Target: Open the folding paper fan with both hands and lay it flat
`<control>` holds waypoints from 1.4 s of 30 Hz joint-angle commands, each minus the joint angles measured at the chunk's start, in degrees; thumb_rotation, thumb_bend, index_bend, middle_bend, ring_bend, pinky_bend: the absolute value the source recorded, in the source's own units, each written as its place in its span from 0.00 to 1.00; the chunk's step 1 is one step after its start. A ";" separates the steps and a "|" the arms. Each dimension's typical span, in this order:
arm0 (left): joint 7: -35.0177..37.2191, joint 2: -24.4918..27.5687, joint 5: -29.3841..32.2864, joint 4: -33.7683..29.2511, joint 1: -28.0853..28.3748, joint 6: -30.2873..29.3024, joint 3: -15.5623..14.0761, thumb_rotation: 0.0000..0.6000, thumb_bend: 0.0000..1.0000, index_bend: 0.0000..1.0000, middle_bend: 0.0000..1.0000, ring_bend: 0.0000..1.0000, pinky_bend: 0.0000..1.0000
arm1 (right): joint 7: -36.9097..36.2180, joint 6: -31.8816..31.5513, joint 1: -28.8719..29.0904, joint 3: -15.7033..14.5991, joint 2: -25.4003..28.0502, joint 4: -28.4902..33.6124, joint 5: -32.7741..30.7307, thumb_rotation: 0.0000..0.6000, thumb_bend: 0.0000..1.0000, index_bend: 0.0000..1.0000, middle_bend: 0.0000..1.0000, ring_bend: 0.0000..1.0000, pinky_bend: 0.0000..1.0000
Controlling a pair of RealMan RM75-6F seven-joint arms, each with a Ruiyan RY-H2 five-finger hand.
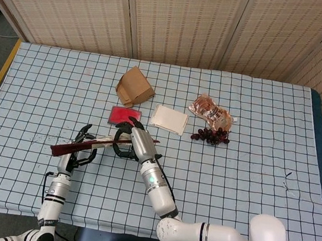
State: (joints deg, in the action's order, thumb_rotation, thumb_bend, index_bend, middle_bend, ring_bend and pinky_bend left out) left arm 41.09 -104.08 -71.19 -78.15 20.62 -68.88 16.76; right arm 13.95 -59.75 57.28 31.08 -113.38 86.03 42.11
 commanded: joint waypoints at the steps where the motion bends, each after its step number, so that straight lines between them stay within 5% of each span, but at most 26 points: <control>1: -0.10 -0.41 0.07 -0.03 -0.26 -0.66 0.23 1.00 0.43 0.57 0.12 0.00 0.07 | -0.10 -0.08 0.01 -0.08 0.09 -0.08 0.03 1.00 0.52 0.80 0.25 0.03 0.07; 8: 0.09 -1.57 -0.39 0.01 -0.47 -2.85 1.30 1.00 0.60 0.75 0.23 0.00 0.07 | -0.52 -0.25 -0.11 -0.44 0.52 0.05 0.03 1.00 0.52 0.80 0.25 0.03 0.07; 14: -0.27 -1.99 -0.61 0.52 -0.49 -3.81 1.72 1.00 0.66 0.81 0.28 0.03 0.07 | -0.71 -0.43 -0.24 -0.46 0.85 0.13 0.00 1.00 0.52 0.80 0.25 0.03 0.07; 28: -0.69 1.42 0.59 4.05 -1.38 -4.56 3.90 1.00 0.65 0.79 0.31 0.06 0.07 | -0.57 -3.20 -3.41 -1.28 7.85 5.67 4.33 1.00 0.52 0.80 0.26 0.03 0.07; 42: -2.90 0.60 -1.28 5.89 -1.70 -7.87 3.03 1.00 0.59 0.64 0.31 0.07 0.07 | -0.90 -6.07 -7.39 -6.73 13.77 10.03 13.23 1.00 0.52 0.80 0.26 0.03 0.07</control>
State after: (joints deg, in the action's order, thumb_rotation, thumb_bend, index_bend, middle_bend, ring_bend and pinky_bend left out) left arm 38.29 -103.38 -72.41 -72.37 18.93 -76.65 19.83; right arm 13.16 -65.48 50.49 24.98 -100.43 95.39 54.54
